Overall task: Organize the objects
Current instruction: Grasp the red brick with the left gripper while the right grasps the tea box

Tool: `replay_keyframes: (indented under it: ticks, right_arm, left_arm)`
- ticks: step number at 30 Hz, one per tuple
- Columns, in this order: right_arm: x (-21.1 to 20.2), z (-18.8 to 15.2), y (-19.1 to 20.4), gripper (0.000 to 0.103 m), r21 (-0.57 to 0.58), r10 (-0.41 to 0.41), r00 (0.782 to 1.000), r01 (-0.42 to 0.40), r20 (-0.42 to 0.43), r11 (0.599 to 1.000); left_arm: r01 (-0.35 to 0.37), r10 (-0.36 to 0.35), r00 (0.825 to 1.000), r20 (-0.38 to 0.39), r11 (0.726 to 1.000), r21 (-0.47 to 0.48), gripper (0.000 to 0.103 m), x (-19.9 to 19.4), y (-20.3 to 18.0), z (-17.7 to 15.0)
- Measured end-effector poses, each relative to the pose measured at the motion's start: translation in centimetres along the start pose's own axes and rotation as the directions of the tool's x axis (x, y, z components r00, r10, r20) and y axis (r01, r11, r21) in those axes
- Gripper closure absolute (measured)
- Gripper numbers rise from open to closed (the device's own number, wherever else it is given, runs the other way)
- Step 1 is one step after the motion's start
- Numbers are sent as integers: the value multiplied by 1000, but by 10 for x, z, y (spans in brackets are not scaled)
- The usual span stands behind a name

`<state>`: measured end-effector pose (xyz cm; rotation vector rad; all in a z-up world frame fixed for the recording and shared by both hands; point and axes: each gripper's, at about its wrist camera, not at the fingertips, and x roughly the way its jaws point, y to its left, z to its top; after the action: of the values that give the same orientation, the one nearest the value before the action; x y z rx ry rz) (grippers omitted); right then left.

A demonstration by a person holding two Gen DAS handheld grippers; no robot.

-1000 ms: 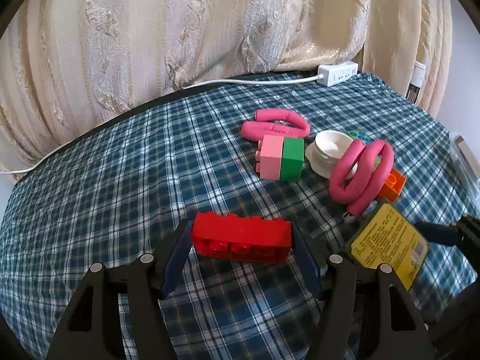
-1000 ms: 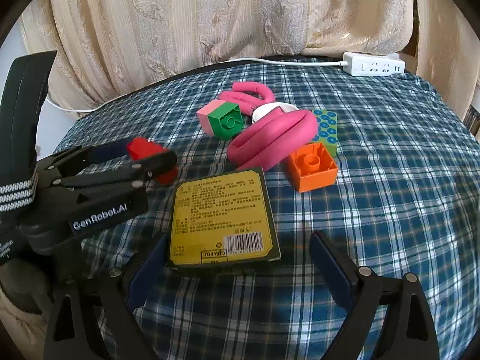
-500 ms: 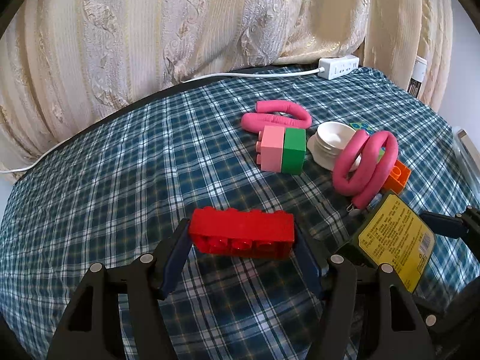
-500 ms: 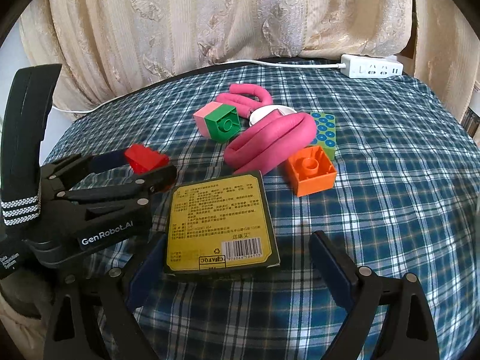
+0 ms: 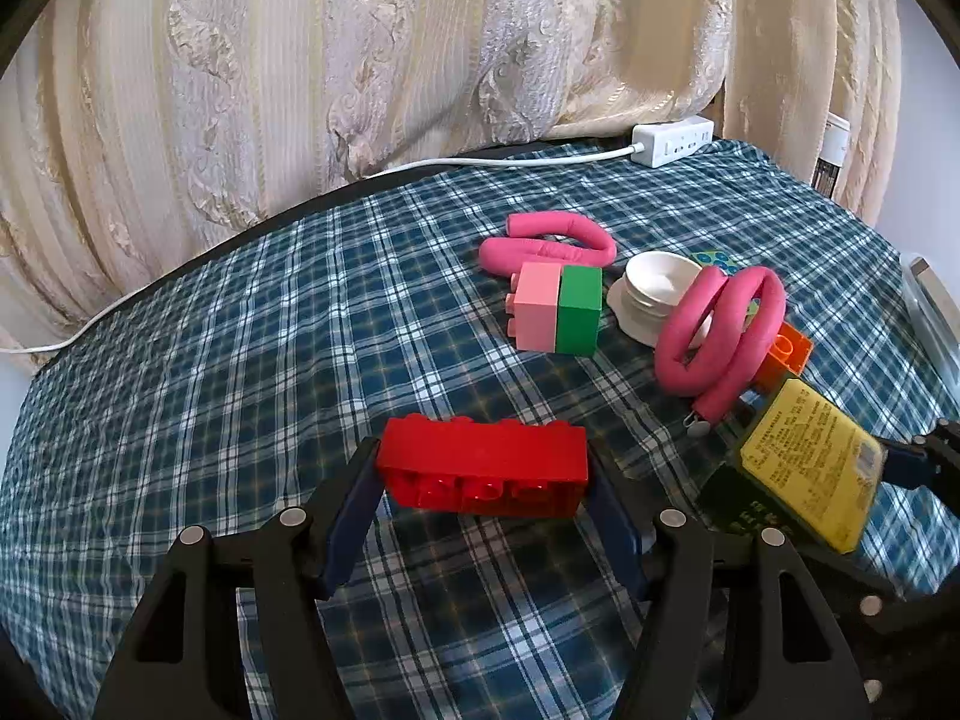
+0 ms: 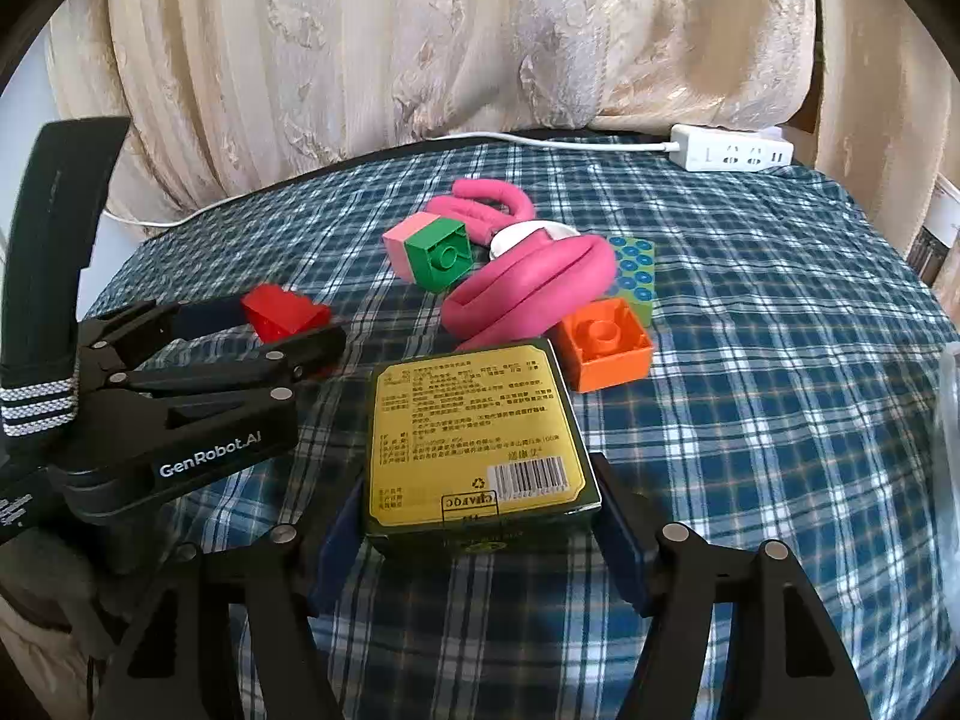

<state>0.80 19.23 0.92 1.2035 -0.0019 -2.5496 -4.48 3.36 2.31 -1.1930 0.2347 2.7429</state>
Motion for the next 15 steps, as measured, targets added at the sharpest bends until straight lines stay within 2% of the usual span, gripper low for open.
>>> replay_keyframes:
  ticks: [15]
  right_arm:
    - [-54, -13, -28, 32, 65, -45, 994, 38, 104, 997]
  left_arm:
    - [-11, 11, 999, 37, 1000, 9, 36, -16, -12, 3]
